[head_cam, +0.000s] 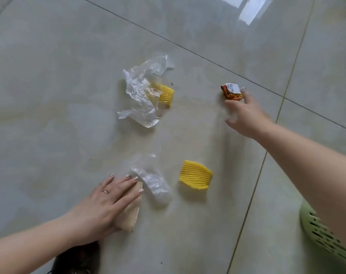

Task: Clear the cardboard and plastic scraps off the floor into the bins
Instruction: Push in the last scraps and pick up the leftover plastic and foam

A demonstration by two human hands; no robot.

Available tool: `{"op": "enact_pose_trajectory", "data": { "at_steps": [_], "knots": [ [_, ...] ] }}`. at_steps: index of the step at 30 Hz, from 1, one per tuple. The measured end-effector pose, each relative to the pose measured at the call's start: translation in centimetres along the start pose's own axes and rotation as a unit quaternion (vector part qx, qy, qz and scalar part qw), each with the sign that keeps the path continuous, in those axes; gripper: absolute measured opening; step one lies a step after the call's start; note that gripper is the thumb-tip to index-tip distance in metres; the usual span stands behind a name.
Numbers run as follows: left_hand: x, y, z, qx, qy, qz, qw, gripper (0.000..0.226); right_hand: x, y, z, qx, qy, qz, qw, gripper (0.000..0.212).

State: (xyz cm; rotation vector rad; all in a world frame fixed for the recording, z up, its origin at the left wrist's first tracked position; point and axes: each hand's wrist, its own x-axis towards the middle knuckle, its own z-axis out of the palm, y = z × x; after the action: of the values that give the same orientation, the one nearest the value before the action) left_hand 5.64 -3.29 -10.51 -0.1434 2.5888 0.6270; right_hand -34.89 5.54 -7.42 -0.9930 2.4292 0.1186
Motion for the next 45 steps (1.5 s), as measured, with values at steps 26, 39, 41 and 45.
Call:
{"op": "enact_pose_trajectory", "data": {
  "at_steps": [26, 39, 41, 45],
  "knots": [
    [4.3, 9.2, -11.1, -0.582, 0.298, -0.177, 0.736, 0.01, -14.9, -0.4, 0.5, 0.55, 0.131, 0.004, 0.825, 0.022],
    [12.5, 34.7, -25.6, -0.427, 0.202, 0.152, 0.869, 0.016, -38.2, 15.6, -14.8, 0.284, 0.242, 0.003, 0.928, 0.033],
    [13.7, 38.6, -26.2, -0.398, 0.195, 0.164, 0.881, 0.019, -40.3, 18.4, -15.7, 0.256, 0.228, 0.029, 0.939, 0.022],
    [14.9, 44.1, -25.2, -0.357, 0.188, 0.176, 0.898, 0.023, -42.8, 22.4, -15.6, 0.239, 0.198, 0.089, 0.946, 0.018]
  ]
}}
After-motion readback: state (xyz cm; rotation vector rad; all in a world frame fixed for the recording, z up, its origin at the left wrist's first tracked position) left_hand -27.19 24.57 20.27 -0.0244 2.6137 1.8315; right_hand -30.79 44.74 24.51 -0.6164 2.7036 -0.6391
